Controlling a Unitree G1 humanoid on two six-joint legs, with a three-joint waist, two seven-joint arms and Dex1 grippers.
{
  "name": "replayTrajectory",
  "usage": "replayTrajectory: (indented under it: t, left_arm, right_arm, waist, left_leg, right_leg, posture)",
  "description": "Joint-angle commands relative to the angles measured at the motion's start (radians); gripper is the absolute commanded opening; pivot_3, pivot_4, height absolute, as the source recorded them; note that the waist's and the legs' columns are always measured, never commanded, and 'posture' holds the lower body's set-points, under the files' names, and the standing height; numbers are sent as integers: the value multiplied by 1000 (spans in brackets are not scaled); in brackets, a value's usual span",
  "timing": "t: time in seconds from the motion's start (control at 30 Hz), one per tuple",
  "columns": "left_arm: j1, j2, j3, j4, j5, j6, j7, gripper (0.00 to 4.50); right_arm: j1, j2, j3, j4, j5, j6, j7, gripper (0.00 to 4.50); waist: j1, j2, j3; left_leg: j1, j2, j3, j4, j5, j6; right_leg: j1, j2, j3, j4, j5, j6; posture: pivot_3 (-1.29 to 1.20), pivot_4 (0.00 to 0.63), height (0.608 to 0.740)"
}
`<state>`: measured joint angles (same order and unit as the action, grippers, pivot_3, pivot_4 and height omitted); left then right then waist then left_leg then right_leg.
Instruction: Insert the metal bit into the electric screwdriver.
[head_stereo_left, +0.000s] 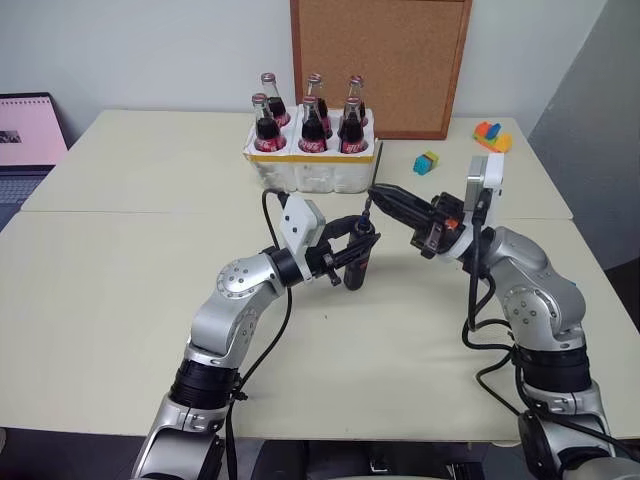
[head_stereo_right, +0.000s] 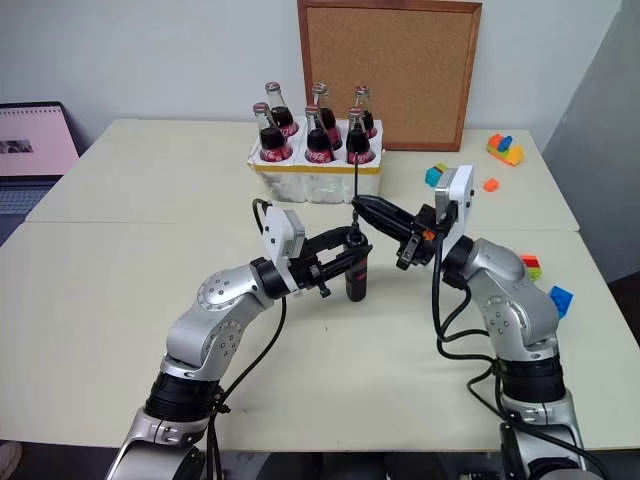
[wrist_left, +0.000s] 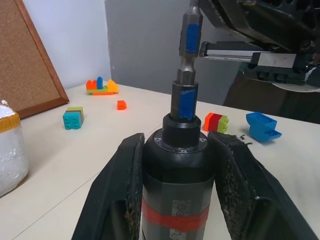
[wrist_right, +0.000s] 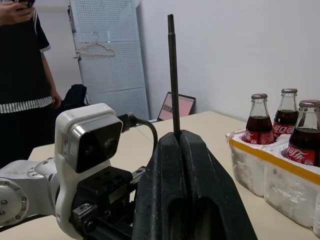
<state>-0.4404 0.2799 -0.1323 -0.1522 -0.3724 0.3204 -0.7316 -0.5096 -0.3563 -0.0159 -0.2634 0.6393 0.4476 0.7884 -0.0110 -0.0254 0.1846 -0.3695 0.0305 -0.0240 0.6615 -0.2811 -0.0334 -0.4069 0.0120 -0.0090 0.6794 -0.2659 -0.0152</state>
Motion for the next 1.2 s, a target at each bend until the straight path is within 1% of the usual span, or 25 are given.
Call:
replayTrajectory:
  t: [0.03,0.23,0.5,0.77,1.2]
  left_arm:
    - [2,17,-8,-3,24,2,3,1635]
    - [2,19,-12,-3,24,-1,3,1635]
    - [-1,17,-8,4,24,-6,12,1635]
    - [-11,14,3,13,23,-6,24,1635]
    - [-12,9,11,18,22,-10,39,1635]
  right_arm:
    - [11,-28,44,-33,-30,20,10,0]
    - [-18,-46,37,-50,-7,139,-72,0]
    - [-34,-68,16,-59,47,236,-97,0]
    - [-37,-66,-19,-57,91,264,-117,0]
    - [-40,-47,-23,-72,117,274,-133,0]
  waist:
    - [0,0,0]
    - [0,0,0]
    - [0,0,0]
    - [-1,0,0]
    - [-4,0,0]
  left_leg:
    - [0,0,0,0,0,0]
    - [2,0,0,-1,0,0]
    - [3,0,0,-1,0,0]
    - [2,0,0,-1,0,0]
    - [2,0,0,-1,0,0]
  right_leg:
    - [0,0,0,0,0,0]
    - [1,0,1,0,0,0]
    - [2,0,1,0,0,0]
    - [2,0,0,0,0,0]
    - [2,0,0,-1,0,0]
  posture:
    - [0,150,740]
    - [0,150,740]
    - [0,150,740]
    - [0,150,740]
    - [0,150,740]
